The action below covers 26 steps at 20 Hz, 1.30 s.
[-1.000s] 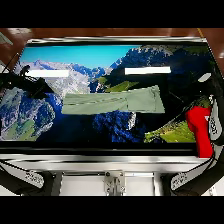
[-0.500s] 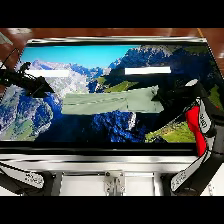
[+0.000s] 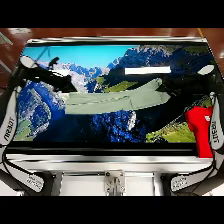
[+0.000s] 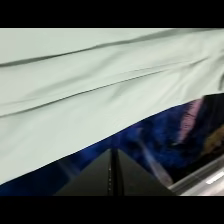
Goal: Fold the shirts.
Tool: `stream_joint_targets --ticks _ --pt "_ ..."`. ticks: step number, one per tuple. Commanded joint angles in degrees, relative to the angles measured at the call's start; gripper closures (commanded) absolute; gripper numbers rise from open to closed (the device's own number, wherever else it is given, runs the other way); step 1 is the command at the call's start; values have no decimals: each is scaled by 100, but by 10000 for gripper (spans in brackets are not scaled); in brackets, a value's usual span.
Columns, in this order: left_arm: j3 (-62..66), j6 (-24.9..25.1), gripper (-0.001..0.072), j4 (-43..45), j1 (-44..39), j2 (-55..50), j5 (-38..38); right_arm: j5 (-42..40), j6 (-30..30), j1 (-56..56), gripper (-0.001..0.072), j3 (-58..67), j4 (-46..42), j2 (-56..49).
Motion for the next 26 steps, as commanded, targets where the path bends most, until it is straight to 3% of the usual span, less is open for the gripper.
stream_joint_targets --ticks 1,5,10,12,14,16,21,26 --pt "2 442 653 -1373 -1108 -361 1097 389 188 11 663 4 17 914" --pt "4 492 655 -1738 -2258 -776 2190 758 431 11 663 4 0 1676" --pt "4 376 672 -1971 -3108 -1235 2708 1130 688 11 663 4 -17 2170" --pt "4 369 672 -2507 -3316 -1462 2938 1266 876 11 662 2 -13 2256" --pt "7 616 672 -3307 -3519 -1668 3440 1469 1051 11 663 2 -13 2264" --pt "4 1099 672 -3797 -3536 -1755 3467 1558 1143 11 662 2 -94 2264" --pt "2 977 675 -2503 -2345 -1298 2288 861 1399 905 663 -2 -946 2081" --pt "4 901 674 -1934 -199 229 1615 -990 1381 2811 663 -2 -957 953"
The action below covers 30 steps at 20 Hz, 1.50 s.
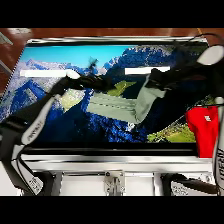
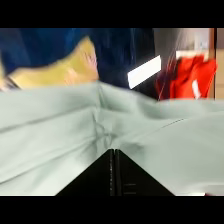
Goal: Fold the shirts.
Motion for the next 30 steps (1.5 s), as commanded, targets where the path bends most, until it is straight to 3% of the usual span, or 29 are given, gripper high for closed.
stream_joint_targets --ticks 1,4,5,7,8,11,14,17,18,21,25,29,30 --pt "4 -20 674 350 1517 1147 -546 -1596 26 1303 662 -2 -116 -831" --pt "4 11 673 352 2588 2197 -1102 -2817 48 2098 662 0 459 -1808" --pt "4 107 673 352 2872 2529 -1373 -3084 44 2236 625 0 898 -2105" --pt "2 286 673 358 3252 3056 -1888 -3309 -177 2345 146 0 1952 -2538" --pt "2 306 673 361 3362 3250 -2085 -3167 -367 2299 94 0 2286 -2625" --pt "2 304 673 487 3407 3604 -2275 -1939 -382 1875 95 2 1814 -2553" --pt "0 304 673 505 3298 3620 -2273 -396 -315 1167 95 2 378 -2177" --pt "-37 302 673 514 3178 3591 -2269 522 -39 284 95 -4 -1416 -1687" --pt "-76 302 673 525 3132 3591 -2267 667 42 -28 94 -46 -1622 -1604" --pt "-234 302 673 527 3014 3591 -2260 389 122 -695 33 -647 -767 -1574" --pt "-352 302 673 525 2905 3591 -2251 -909 -210 -501 34 -1904 186 -1609" --pt "-352 299 673 525 2883 3591 -2247 -1604 -398 -280 43 -2096 1104 -1969" --pt "-352 297 673 522 2883 3593 -2247 -1731 -413 -219 205 -2096 1333 -2039"
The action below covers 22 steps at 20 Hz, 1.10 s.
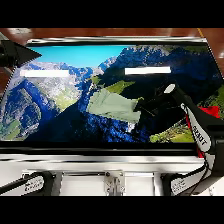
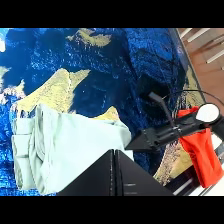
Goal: Fold the shirts.
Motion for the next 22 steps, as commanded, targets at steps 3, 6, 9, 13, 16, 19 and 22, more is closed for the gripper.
stream_joint_targets --ticks 3,6,9,13,16,19,22 --pt "-9 -66 673 -7 -20 26 -2 -649 -1139 50 664 -57 1644 -107" --pt "-9 -63 673 -7 -20 31 -2 37 -1322 -501 663 680 1821 442" --pt "-9 -63 673 -7 -20 31 -4 1333 -778 -1351 663 1808 1565 1027" --pt "-9 -66 673 -120 -20 33 -20 2594 -234 -2761 663 2830 219 1703" --pt "-9 -63 673 -343 -20 33 -101 2822 -339 -3991 663 3141 -540 1998" --pt "-9 -66 673 -634 -22 61 -280 2634 -581 -5073 663 3139 -866 2074" --pt "-9 -210 673 -765 -22 168 -304 2350 -688 -5744 663 3132 -1300 1974"
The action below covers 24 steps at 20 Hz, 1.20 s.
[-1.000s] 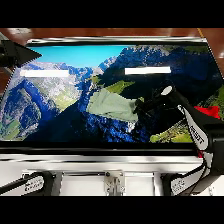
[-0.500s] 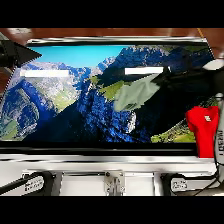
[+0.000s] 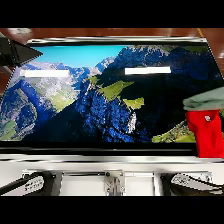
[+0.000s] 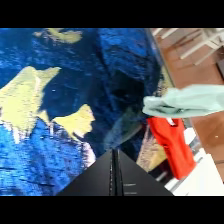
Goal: Fold the shirts.
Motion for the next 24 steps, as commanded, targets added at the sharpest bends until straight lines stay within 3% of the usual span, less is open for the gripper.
stream_joint_targets --ticks 1,7,12,17,18,20,24 --pt "0 -168 673 -197 0 116 -74 -103 -219 -852 663 59 -778 -59" --pt "0 -166 673 -197 0 282 -72 503 -249 -1292 663 -243 -1401 -214" --pt "-2 -162 673 -192 -2 282 -70 787 74 -1292 663 -2245 -2247 326" --pt "-2 -160 673 -192 -2 280 -46 404 675 -1292 661 -3880 -2533 527" --pt "-2 -160 673 -192 -2 280 -20 240 715 -1292 594 -4044 -2542 527" --pt "-2 -160 673 -190 0 275 -4 101 597 -1292 40 -4122 -2535 531" --pt "-2 -160 673 -146 -2 212 -4 358 570 -1292 44 -3469 -3099 839"
